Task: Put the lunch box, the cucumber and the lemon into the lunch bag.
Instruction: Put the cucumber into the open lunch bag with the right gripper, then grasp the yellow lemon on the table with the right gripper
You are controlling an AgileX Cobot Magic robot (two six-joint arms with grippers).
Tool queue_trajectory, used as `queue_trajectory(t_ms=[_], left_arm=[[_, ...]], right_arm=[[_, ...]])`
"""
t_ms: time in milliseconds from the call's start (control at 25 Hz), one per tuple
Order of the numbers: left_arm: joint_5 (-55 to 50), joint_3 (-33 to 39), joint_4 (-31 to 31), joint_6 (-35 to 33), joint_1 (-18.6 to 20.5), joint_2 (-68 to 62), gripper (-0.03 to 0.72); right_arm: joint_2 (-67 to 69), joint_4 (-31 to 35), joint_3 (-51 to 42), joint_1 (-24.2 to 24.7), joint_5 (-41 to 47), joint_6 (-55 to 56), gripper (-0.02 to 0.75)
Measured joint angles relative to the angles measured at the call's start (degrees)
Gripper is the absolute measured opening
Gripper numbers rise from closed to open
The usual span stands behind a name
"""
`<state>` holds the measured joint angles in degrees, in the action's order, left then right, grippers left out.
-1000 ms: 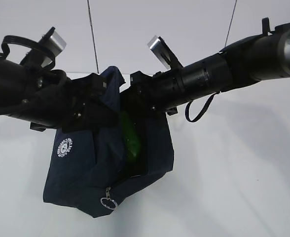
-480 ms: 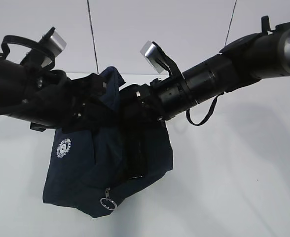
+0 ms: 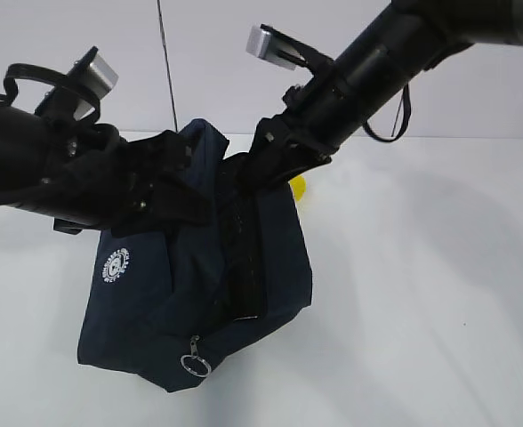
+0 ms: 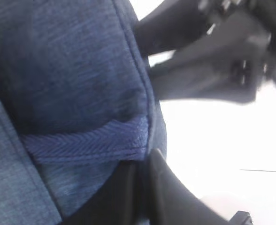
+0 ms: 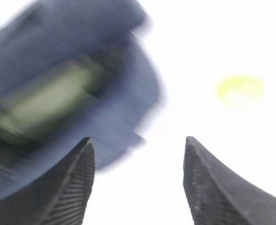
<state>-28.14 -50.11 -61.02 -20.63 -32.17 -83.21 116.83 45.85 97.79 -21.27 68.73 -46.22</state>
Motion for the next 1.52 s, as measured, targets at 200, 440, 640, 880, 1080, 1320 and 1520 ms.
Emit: queue_trajectory(t_ms=[200, 440, 640, 880, 1080, 1320, 1520], left_arm=[[0.2, 0.0, 0.1, 0.0, 0.0, 0.0, 0.011], [0.2, 0.0, 0.3, 0.0, 0.0, 0.0, 0.011], [0.3, 0.0, 2.3, -0.1, 0.0, 0.0, 0.011], [-0.2, 0.0, 4.1, 0.0, 1.5, 0.0, 0.011], [-2.9, 0.0, 6.3, 0.0, 5.4, 0.0, 0.011], [-4.0, 0.0, 7.4, 0.0, 7.1, 0.0, 0.011], [-4.1, 0.0, 8.6, 0.0, 7.1, 0.0, 0.011]], right_arm=[[0.0, -13.0, 9.4, 0.0, 0.9, 2.4, 0.470], [0.0, -31.1, 13.2, 0.0, 1.5, -1.4, 0.470], [2.4, -38.2, 13.4, 0.0, 1.4, -13.2, 0.470], [8.0, -38.8, 13.4, 0.0, -3.3, -21.2, 0.471], [11.4, -38.8, 13.5, 0.0, -11.8, -26.6, 0.471], [14.0, -38.8, 13.5, 0.0, -21.2, -29.0, 0.471], [14.6, -37.3, 13.5, 0.0, -22.4, -29.2, 0.471]])
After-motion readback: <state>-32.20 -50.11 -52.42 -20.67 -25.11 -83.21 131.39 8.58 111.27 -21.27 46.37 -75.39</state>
